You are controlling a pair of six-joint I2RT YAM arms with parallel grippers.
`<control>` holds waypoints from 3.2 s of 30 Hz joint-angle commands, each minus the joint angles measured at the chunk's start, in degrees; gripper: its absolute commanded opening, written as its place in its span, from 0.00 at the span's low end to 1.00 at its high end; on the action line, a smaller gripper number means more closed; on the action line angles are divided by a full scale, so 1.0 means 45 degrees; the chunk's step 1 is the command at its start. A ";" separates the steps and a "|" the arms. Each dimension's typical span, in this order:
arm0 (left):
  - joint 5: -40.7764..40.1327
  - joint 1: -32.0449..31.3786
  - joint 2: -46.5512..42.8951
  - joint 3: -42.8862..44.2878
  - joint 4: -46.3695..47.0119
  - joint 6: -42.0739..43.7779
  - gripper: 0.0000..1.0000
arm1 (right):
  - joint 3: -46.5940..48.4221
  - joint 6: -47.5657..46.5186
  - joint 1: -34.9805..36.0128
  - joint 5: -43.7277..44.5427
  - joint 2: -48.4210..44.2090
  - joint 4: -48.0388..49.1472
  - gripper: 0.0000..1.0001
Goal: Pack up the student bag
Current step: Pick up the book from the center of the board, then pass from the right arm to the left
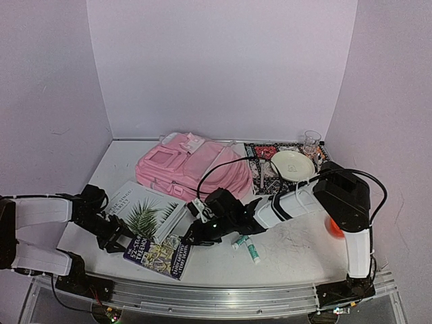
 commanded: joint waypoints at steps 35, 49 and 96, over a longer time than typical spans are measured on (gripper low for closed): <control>-0.4496 -0.0225 -0.3107 0.5638 -0.2281 0.2773 0.80 | -0.0372 -0.1043 -0.1154 0.0627 -0.7124 -0.2699 0.00; -0.0946 -0.0227 -0.2498 0.4510 0.1598 0.0981 0.85 | 0.1021 -0.0851 -0.1486 0.1706 -0.7856 -0.2418 0.00; -0.4046 -0.4374 -0.0564 0.1418 1.4388 -0.8309 0.85 | 0.0679 0.4385 -0.1022 0.2403 -0.5017 0.5250 0.00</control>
